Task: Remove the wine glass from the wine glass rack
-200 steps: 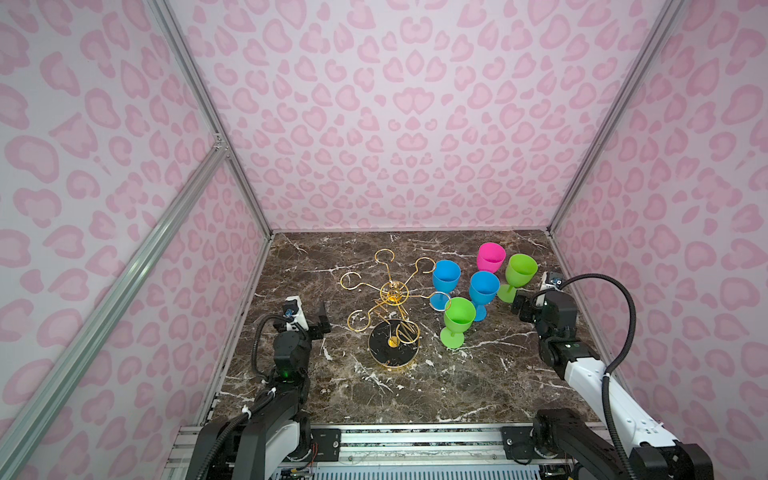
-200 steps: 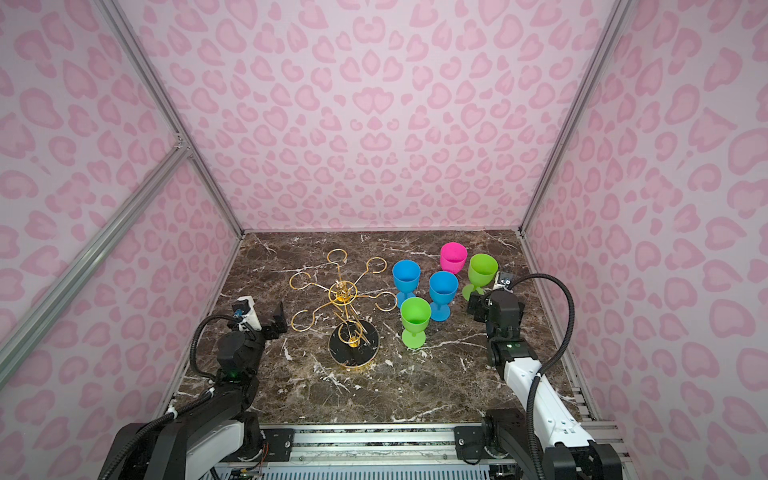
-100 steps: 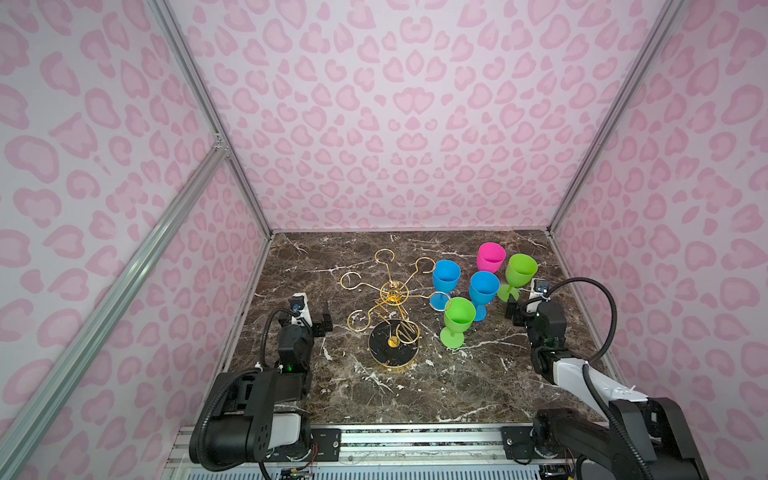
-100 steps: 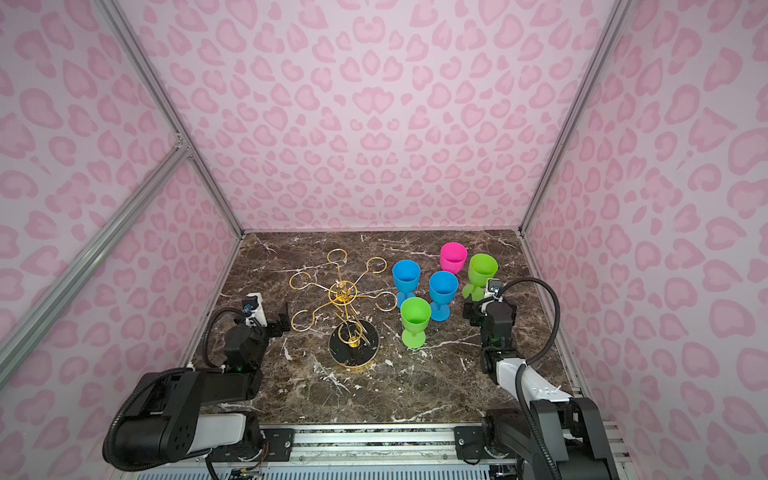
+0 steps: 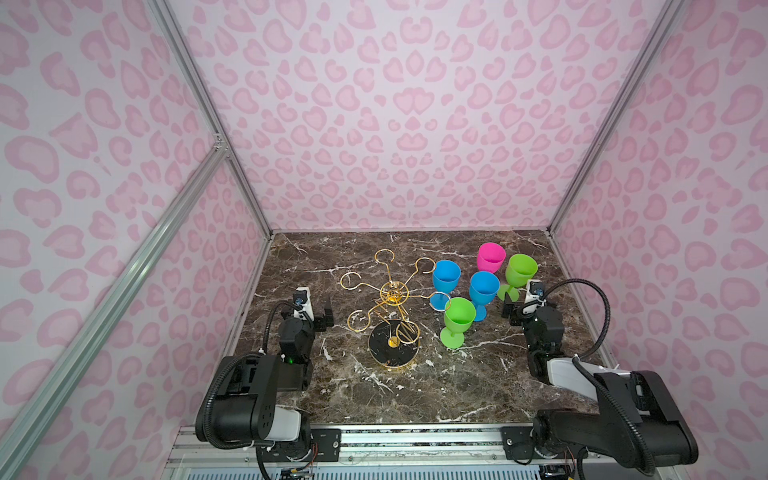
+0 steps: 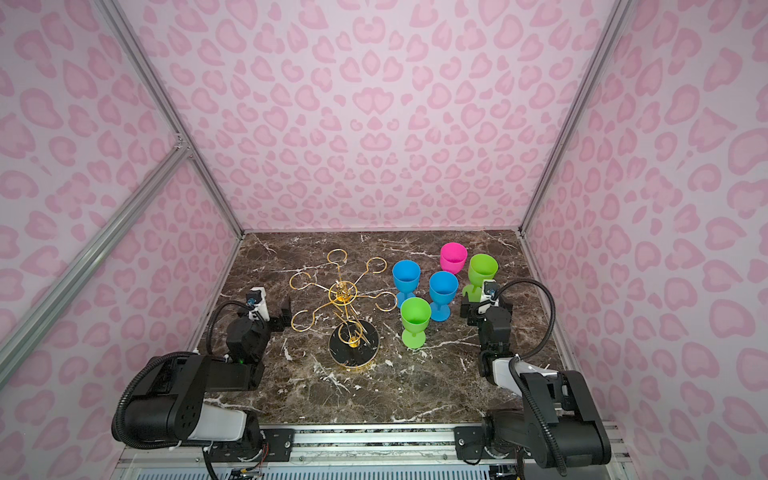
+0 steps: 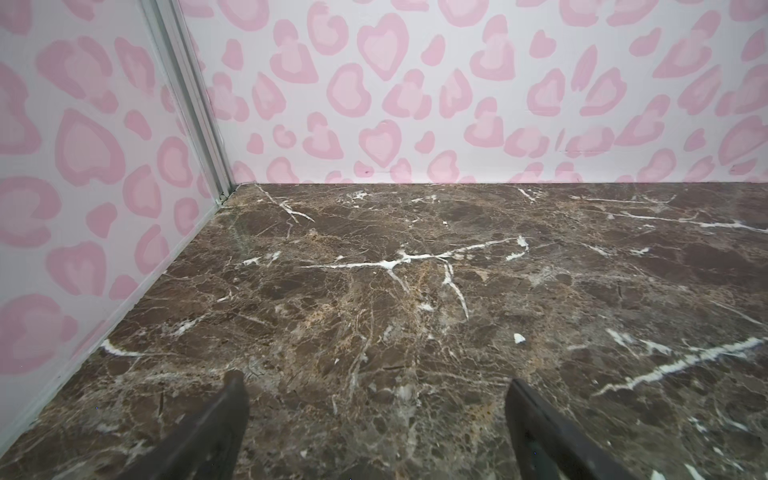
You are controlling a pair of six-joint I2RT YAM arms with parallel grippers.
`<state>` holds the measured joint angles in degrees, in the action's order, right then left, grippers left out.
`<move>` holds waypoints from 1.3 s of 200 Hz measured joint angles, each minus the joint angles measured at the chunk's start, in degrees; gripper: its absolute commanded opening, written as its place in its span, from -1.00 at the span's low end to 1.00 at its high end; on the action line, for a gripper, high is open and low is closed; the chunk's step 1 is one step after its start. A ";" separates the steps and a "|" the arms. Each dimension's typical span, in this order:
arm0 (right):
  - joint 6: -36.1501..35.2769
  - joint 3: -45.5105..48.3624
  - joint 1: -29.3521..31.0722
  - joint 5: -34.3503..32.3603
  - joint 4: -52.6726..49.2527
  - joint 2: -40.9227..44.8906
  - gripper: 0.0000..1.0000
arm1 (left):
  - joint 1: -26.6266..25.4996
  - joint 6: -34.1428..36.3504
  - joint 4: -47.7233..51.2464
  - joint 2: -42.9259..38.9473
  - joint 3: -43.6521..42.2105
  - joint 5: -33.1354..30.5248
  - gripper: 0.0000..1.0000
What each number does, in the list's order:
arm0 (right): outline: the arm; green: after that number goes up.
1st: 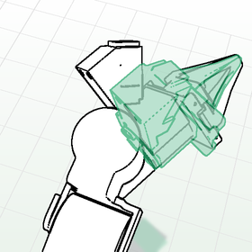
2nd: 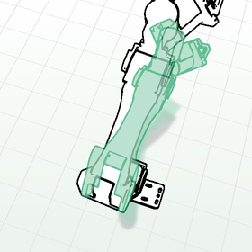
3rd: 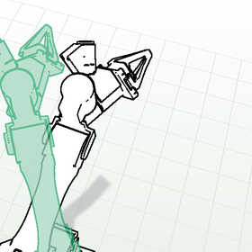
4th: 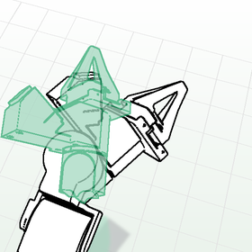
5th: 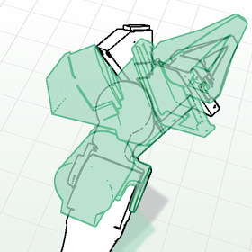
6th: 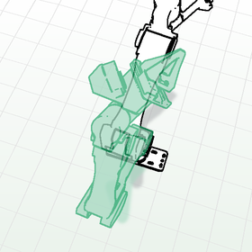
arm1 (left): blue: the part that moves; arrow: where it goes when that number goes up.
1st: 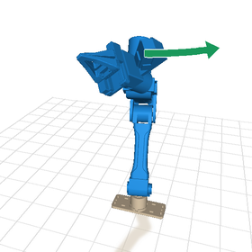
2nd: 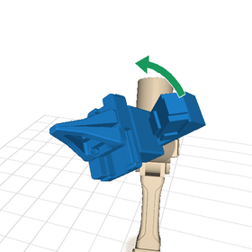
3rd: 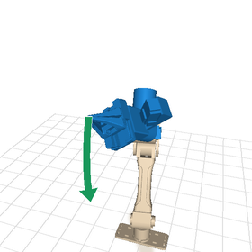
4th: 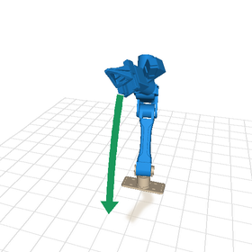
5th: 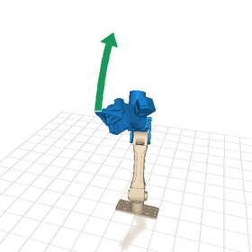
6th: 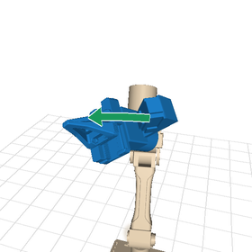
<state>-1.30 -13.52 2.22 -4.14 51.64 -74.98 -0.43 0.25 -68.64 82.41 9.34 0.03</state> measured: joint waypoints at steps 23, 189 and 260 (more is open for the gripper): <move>-0.39 0.57 -0.13 1.20 2.56 -1.40 0.97 | 0.00 -0.59 1.20 0.07 1.29 -2.16 0.95; 0.28 2.45 -1.09 2.03 7.37 -2.01 0.97 | -0.04 -3.26 6.86 0.61 4.81 -8.92 0.94; 0.79 2.91 -1.11 0.70 9.09 -3.39 0.97 | -0.02 -3.65 7.56 0.63 5.11 -10.27 0.94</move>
<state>-0.51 -10.61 1.10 -3.44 60.73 -78.37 -0.45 -3.40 -61.08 83.05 14.46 -10.24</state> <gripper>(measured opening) 0.984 0.972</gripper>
